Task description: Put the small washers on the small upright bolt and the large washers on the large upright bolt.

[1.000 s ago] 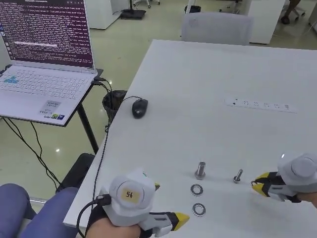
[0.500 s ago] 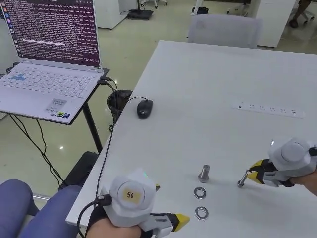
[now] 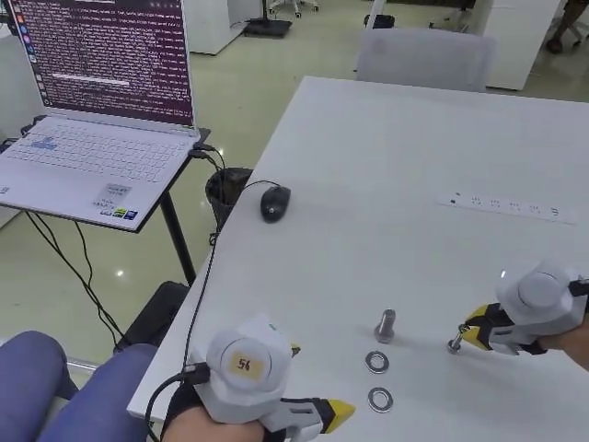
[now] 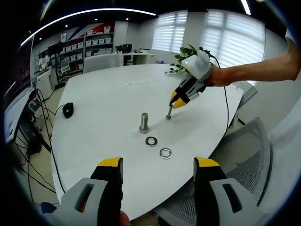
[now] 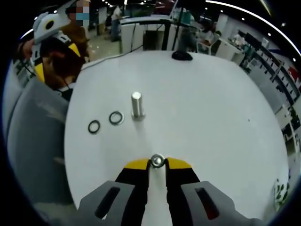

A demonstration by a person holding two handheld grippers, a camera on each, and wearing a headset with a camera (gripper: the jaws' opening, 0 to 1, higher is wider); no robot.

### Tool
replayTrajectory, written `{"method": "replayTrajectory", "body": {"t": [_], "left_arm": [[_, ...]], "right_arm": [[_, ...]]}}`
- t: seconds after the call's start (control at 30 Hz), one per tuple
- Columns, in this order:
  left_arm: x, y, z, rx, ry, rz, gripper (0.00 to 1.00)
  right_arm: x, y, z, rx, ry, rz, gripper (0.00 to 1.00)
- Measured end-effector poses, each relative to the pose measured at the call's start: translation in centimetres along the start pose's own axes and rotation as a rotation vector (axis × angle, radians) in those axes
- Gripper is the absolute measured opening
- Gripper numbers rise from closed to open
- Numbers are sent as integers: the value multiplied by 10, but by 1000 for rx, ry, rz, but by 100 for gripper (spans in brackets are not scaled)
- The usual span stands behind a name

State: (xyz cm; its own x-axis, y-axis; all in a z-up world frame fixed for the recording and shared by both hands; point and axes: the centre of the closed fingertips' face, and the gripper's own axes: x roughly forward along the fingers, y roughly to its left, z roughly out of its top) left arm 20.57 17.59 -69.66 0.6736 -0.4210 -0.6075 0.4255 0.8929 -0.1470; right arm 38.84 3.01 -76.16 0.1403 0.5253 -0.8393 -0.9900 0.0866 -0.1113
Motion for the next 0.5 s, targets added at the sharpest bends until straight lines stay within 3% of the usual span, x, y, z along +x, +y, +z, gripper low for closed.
{"method": "replayTrajectory", "body": {"t": [0.5], "left_arm": [[2, 0, -1, 0, 5, -2, 60]], "right_arm": [[14, 1, -7, 3, 21, 21, 14]]}}
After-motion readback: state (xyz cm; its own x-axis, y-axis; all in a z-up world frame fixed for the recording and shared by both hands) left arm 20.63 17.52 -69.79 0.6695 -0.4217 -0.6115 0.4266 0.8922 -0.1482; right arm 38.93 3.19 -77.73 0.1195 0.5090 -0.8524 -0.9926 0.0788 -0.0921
